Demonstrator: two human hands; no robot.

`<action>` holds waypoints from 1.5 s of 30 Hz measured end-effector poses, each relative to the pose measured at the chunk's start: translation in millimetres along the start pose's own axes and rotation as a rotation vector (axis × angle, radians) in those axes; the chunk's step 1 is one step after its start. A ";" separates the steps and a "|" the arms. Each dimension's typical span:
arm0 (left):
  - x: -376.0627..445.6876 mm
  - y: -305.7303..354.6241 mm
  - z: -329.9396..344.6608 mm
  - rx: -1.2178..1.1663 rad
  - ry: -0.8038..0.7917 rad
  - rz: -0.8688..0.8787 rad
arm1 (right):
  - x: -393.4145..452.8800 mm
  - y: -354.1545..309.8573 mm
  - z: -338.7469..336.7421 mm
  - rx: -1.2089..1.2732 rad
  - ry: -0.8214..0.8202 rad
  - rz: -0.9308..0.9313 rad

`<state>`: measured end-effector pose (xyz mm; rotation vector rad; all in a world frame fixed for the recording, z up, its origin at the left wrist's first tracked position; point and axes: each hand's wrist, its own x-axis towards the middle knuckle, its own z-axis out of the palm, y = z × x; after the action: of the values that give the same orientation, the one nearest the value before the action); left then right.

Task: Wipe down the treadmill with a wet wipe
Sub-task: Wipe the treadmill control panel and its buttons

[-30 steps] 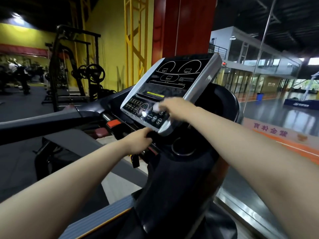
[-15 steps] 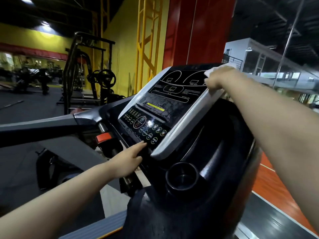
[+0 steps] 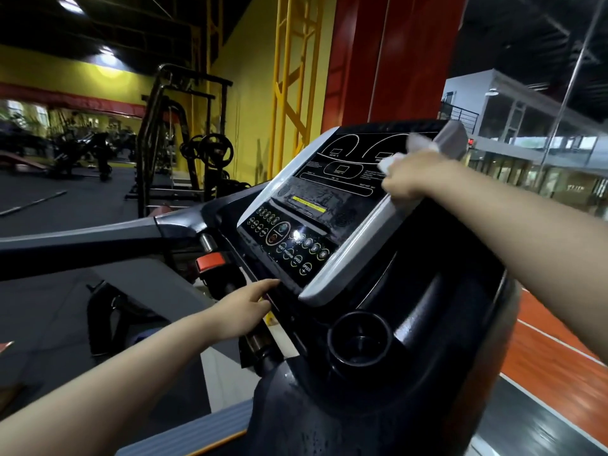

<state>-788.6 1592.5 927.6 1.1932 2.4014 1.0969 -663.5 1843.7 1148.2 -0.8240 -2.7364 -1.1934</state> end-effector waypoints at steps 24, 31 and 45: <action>5.0 -23.5 2.2 0.140 -0.048 0.287 | 47.7 -92.3 7.5 0.144 -0.072 -0.487; 8.3 -28.6 3.2 0.155 -0.023 0.328 | 110.2 6.0 13.1 0.025 0.124 0.003; 24.6 -20.8 16.4 0.233 0.054 0.150 | 125.9 -7.5 8.1 0.082 0.091 -0.113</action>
<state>-808.1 1611.9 904.0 1.4560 2.5735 0.9182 -773.7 1902.1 1168.3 -0.5991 -2.7686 -1.0991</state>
